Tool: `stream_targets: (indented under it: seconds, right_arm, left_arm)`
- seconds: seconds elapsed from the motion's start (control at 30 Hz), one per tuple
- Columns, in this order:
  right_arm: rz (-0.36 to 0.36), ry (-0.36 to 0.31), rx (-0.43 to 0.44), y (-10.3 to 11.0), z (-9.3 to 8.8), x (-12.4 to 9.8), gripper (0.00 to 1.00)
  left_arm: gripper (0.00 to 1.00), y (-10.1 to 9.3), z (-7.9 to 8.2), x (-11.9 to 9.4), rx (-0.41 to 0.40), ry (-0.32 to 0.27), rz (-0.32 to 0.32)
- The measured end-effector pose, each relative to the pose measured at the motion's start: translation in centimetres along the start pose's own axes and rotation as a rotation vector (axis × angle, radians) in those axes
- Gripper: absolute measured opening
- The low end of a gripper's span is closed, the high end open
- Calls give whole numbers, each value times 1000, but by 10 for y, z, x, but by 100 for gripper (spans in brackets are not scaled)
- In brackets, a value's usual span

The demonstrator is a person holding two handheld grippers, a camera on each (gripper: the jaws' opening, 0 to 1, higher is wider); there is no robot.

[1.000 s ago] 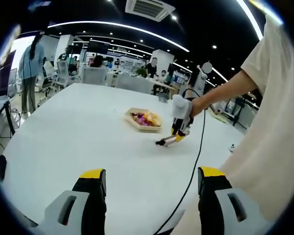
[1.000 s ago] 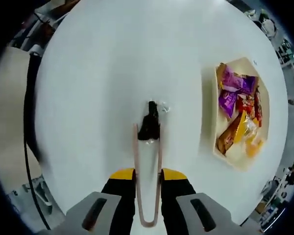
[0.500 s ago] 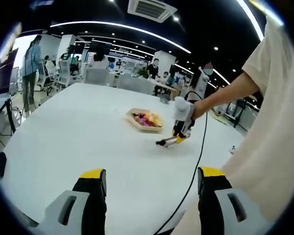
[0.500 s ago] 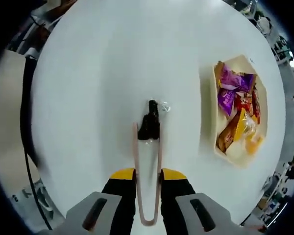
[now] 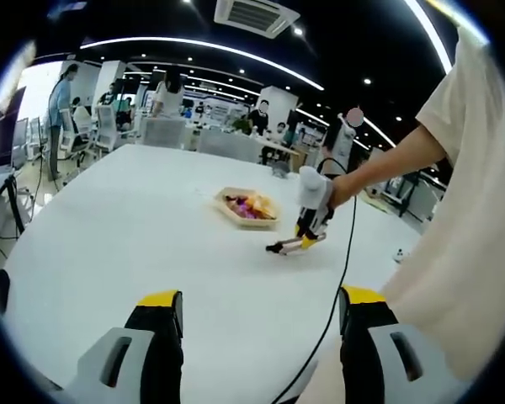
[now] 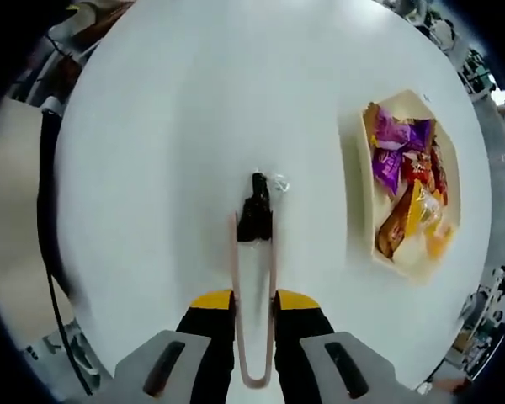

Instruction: Place the target food into the container with the food tongs after gripping and lifting it, then release it inside without dropping or visibly crushing the food.

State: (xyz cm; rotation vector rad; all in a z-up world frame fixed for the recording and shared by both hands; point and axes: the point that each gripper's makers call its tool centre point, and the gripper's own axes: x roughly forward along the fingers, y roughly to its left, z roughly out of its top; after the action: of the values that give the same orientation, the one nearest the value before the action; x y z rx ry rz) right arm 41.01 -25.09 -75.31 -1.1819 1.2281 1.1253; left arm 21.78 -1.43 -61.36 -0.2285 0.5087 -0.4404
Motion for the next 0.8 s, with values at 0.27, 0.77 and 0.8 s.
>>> stream_targets:
  seconds: [0.27, 0.77, 0.8]
  right_arm:
    - [8, -25, 37, 3, 1, -1, 16]
    - [-17, -81, 54, 12, 2, -10, 15]
    - [-21, -86, 54, 12, 3, -11, 15]
  left_arm:
    - [75, -2, -1, 0, 3, 1, -3]
    - [75, -6, 2, -1, 23, 3, -15]
    - [75, -6, 3, 0, 23, 0, -15]
